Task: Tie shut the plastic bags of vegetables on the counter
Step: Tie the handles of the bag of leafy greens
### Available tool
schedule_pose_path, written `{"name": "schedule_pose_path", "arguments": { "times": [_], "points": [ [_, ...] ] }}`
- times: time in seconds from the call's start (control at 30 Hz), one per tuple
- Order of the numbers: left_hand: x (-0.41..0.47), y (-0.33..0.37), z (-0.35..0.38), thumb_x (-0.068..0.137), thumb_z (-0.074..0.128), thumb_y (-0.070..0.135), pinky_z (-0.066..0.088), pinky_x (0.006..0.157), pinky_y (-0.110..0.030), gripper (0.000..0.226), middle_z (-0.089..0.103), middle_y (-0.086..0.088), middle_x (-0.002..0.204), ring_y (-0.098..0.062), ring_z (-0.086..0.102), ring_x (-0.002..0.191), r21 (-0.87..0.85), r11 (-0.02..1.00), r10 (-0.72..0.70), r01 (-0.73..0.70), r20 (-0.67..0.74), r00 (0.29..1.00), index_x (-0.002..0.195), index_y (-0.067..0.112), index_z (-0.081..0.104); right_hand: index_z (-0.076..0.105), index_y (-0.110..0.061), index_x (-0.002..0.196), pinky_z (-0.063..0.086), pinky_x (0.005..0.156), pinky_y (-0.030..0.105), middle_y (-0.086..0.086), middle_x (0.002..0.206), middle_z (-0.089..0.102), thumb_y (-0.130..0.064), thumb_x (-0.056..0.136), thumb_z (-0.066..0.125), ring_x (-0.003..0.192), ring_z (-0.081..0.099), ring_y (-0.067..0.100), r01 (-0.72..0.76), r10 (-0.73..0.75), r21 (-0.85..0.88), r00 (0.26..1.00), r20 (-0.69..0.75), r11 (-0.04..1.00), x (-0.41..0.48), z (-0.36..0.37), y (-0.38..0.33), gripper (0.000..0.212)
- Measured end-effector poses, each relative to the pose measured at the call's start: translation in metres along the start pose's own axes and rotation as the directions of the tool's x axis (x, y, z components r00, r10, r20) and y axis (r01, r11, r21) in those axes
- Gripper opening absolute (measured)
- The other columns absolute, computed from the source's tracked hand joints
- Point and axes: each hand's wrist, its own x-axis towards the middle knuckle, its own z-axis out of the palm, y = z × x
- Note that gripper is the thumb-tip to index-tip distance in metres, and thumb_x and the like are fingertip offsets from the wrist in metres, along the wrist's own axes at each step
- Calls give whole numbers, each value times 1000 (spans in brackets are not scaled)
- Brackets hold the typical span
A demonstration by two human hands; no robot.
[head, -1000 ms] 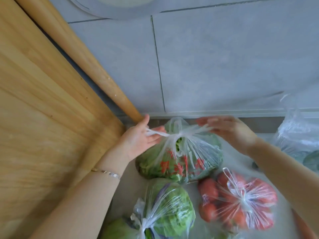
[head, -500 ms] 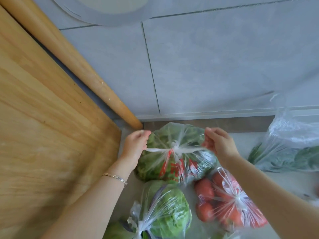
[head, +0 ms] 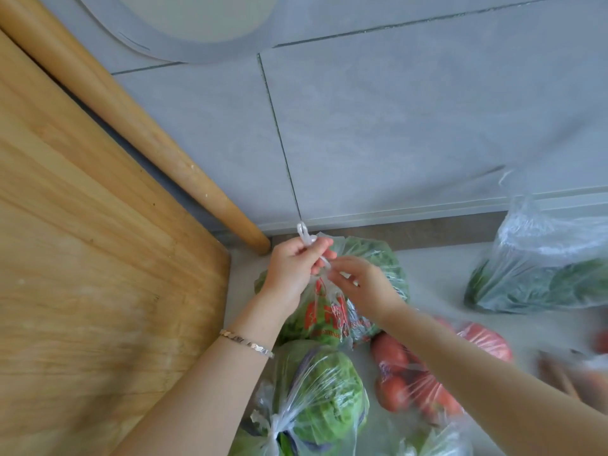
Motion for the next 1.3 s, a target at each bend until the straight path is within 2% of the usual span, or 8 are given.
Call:
{"name": "schedule_pose_path", "arguments": {
  "times": [0.1, 0.27, 0.47, 0.6, 0.73, 0.9, 1.13, 1.3],
  "points": [
    [-3, 5, 4, 89, 56, 9, 37, 44, -11, 14, 66, 4, 61, -3, 39, 42, -24, 1000, 11, -11, -3, 1000, 78, 9, 65, 70, -6, 85, 33, 67, 13, -8, 71, 57, -18, 91, 53, 68, 42, -2, 43, -45, -26, 997, -64, 999, 2, 14, 0, 21],
    [-7, 11, -1, 92, 49, 5, 51, 75, -24, 22, 57, 5, 73, -4, 58, 65, 79, 990, 131, -113, -276, 952, 76, 17, 58, 65, -11, 82, 30, 42, 18, -4, 58, 49, -15, 93, 47, 42, 36, 6, -409, 489, 414, 866, -105, 813, 13, 20, -8, 22],
    [-12, 22, 16, 90, 50, 0, 53, 69, -10, 16, 64, -3, 88, -2, 66, 69, 220, 956, 199, -194, 0, 980, 98, -2, 64, 46, -3, 57, 27, 58, 24, 4, 61, 44, -2, 79, 50, 61, 37, 17, 3, -3, -23, 1000, -10, 1000, 2, 37, -10, 23],
    [2, 15, 20, 86, 60, 5, 55, 69, -19, 10, 69, 6, 65, -12, 68, 73, 154, 987, 38, -51, 86, 996, 92, 0, 66, 33, -15, 45, 22, 46, 21, -8, 40, 35, -15, 85, 58, 41, 28, 6, -154, 151, 200, 988, 29, 968, 0, 29, -3, 48],
    [5, -2, 0, 88, 55, 38, 43, 74, -25, 28, 59, 6, 91, -12, 56, 87, 741, 619, 226, -261, 150, 962, 102, 15, 58, 57, 11, 74, 36, 53, 34, 14, 53, 50, -34, 89, 52, 53, 43, 17, -313, 303, 416, 949, 91, 854, 0, 26, -9, 48],
    [2, -36, -25, 94, 47, 29, 38, 69, -20, 29, 55, -3, 89, -17, 54, 84, 776, 496, 239, -390, 310, 920, 96, 4, 62, 68, -17, 71, 53, 73, 36, 1, 63, 61, -27, 90, 54, 64, 58, 15, -349, 392, 475, 920, 9, 808, 0, 19, -2, 26],
    [1, -40, -29, 90, 56, 20, 31, 56, -20, 29, 51, -10, 60, -13, 43, 58, 702, 593, 245, -396, 311, 918, 74, -1, 69, 66, -21, 64, 51, 61, 34, 4, 59, 62, -20, 86, 62, 59, 55, 23, -365, 486, 495, 863, -136, 788, 6, 25, -1, 22],
    [-2, -41, -24, 89, 57, 22, 41, 61, -15, 23, 68, -8, 74, -9, 55, 67, 680, 673, 186, -291, 226, 956, 85, 5, 71, 51, -18, 102, 46, 52, 22, 4, 76, 62, -30, 77, 71, 59, 57, 14, -396, 468, 307, 858, -211, 865, 14, 25, -1, 34]
  ]
}}
